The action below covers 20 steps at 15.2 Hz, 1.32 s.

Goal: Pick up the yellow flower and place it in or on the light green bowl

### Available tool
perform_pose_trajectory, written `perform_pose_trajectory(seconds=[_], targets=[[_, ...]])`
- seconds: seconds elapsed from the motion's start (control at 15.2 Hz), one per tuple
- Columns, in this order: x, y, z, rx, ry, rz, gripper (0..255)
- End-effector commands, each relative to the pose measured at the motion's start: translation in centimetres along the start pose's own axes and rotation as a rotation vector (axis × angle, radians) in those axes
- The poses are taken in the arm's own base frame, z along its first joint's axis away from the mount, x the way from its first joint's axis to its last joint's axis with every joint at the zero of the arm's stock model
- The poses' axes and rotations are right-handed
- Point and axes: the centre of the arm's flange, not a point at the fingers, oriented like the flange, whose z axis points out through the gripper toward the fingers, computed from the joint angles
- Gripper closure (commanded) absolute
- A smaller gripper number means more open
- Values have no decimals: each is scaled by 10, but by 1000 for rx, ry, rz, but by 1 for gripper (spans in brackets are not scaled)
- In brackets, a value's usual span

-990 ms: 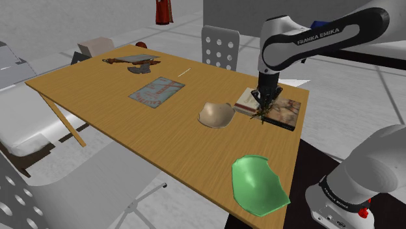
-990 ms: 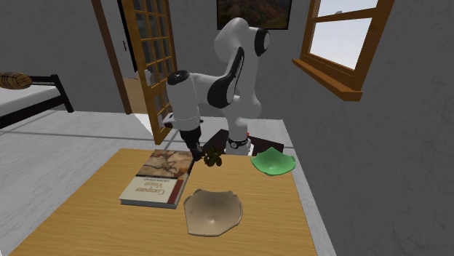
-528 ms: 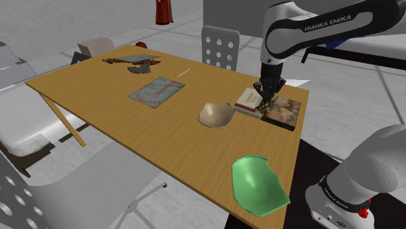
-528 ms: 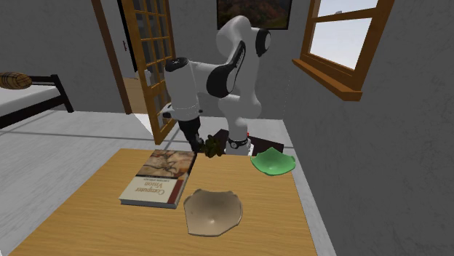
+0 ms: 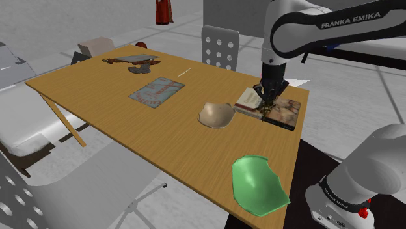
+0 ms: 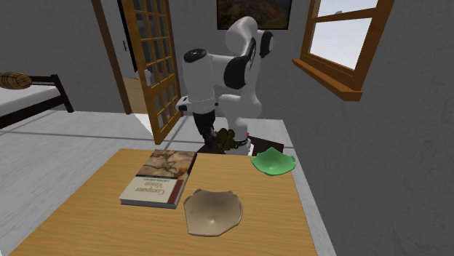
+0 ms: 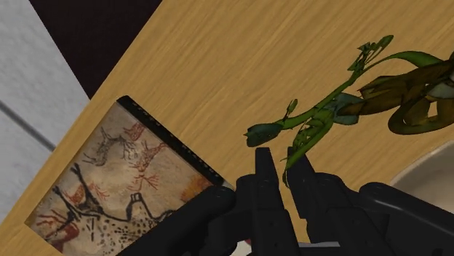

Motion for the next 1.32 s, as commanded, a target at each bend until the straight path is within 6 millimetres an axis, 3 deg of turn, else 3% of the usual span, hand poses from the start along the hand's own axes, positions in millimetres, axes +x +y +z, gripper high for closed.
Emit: perform_pose_trajectory(seconds=[0.0,1.06,1.25], targets=[[-21,-14,2,0,0,1,255],[-207,-120,8,0,0,1,255],[-205,-121,24,0,0,1,255]])
